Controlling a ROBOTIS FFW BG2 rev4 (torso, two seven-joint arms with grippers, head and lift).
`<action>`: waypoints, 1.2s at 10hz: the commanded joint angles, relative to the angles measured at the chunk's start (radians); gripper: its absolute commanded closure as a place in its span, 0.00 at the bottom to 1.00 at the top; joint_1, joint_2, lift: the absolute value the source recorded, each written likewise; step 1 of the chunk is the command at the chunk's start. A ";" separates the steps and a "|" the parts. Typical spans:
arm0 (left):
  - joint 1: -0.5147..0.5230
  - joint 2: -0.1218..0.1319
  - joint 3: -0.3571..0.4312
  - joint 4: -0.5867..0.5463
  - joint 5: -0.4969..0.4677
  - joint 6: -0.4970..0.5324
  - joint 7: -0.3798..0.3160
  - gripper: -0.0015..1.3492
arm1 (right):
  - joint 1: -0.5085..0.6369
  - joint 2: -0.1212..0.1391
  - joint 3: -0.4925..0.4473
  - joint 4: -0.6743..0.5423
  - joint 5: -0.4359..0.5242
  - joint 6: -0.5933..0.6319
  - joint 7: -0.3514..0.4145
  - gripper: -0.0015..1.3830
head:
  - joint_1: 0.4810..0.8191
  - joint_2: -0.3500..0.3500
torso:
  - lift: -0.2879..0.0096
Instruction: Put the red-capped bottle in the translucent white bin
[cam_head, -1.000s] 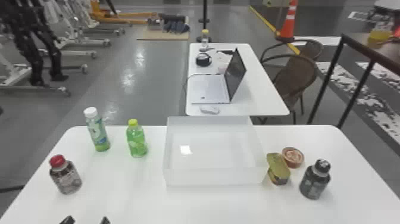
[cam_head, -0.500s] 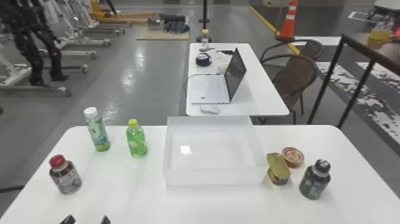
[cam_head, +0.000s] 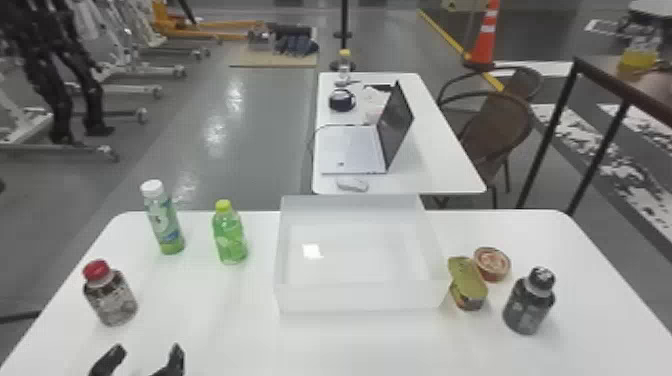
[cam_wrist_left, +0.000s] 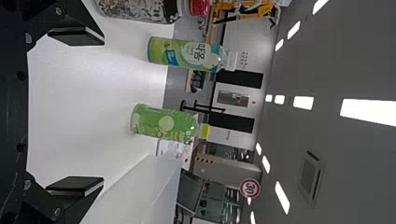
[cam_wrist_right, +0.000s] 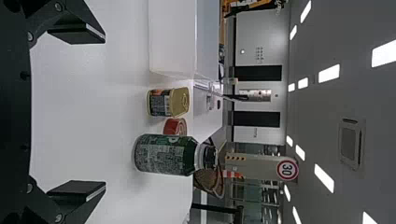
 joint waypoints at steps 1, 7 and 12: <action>-0.040 0.003 0.009 0.026 -0.026 -0.002 0.013 0.17 | -0.010 0.001 0.005 0.007 -0.001 -0.003 0.000 0.13 | 0.20 0.50 | 0.63; -0.145 0.084 -0.076 0.149 -0.065 -0.031 0.349 0.17 | -0.033 0.001 0.008 0.030 -0.001 -0.011 0.035 0.13 | 0.20 0.50 | 0.63; -0.249 0.220 -0.247 0.239 0.037 -0.073 0.567 0.17 | -0.061 0.001 0.005 0.052 -0.001 -0.017 0.072 0.13 | 0.20 0.50 | 0.63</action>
